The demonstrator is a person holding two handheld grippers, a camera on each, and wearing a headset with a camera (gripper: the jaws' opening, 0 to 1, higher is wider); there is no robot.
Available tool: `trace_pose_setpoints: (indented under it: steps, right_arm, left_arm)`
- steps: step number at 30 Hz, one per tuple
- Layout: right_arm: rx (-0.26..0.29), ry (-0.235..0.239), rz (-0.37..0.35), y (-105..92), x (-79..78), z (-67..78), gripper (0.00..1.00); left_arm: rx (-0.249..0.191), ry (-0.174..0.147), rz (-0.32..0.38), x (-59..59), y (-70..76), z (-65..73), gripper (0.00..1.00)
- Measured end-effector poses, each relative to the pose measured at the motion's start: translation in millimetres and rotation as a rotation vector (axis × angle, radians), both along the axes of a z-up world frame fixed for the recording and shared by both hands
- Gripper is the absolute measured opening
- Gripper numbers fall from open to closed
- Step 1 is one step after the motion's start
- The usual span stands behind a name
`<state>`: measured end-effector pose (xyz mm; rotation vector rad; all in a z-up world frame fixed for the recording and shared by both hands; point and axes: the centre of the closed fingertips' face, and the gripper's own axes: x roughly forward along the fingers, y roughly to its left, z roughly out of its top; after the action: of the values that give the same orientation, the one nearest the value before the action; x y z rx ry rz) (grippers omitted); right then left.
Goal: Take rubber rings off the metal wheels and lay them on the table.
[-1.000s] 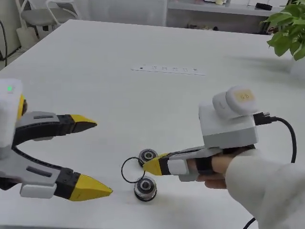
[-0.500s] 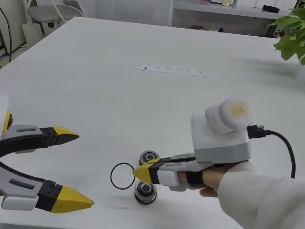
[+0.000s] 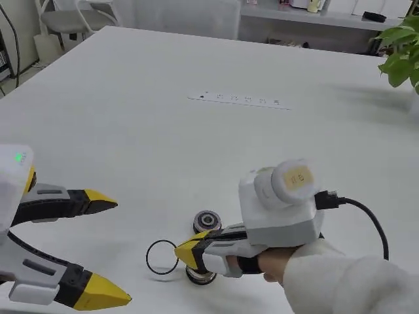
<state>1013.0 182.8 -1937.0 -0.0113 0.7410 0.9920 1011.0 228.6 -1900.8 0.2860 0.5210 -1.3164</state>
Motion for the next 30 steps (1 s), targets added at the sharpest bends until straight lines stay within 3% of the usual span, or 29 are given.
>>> trace_pose_setpoints:
  steps: [4, 11, 17, 22, 27, 30]
  right_arm:
    - [-0.050, -0.017, 0.011, -3.0, 1.3, -8.2, 0.00]
    - [-0.058, -0.029, -0.015, -9.4, 8.4, -8.8, 0.00]
    - [-0.055, -0.007, -0.039, -13.8, 10.6, -9.4, 0.03]
    - [-0.045, -0.016, -0.047, -17.6, 15.6, -3.0, 0.06]
    - [-0.046, -0.064, -0.029, -23.4, 19.9, 10.0, 0.06]
    - [-0.047, -0.080, -0.014, -27.7, 20.7, 14.8, 0.08]
  left_arm:
    - [0.002, 0.003, -0.003, -0.5, -0.2, -0.6, 0.83]
    - [0.010, 0.004, -0.021, -4.6, -4.0, -2.0, 0.82]
    - [0.023, -0.024, -0.061, -9.3, -9.8, -2.3, 0.83]
    - [-0.009, -0.036, -0.053, -6.4, -13.8, 4.3, 0.82]
    - [-0.011, -0.054, -0.070, -6.1, -18.2, 7.9, 0.80]
    - [-0.023, -0.041, -0.081, -7.2, -21.4, 13.0, 0.78]
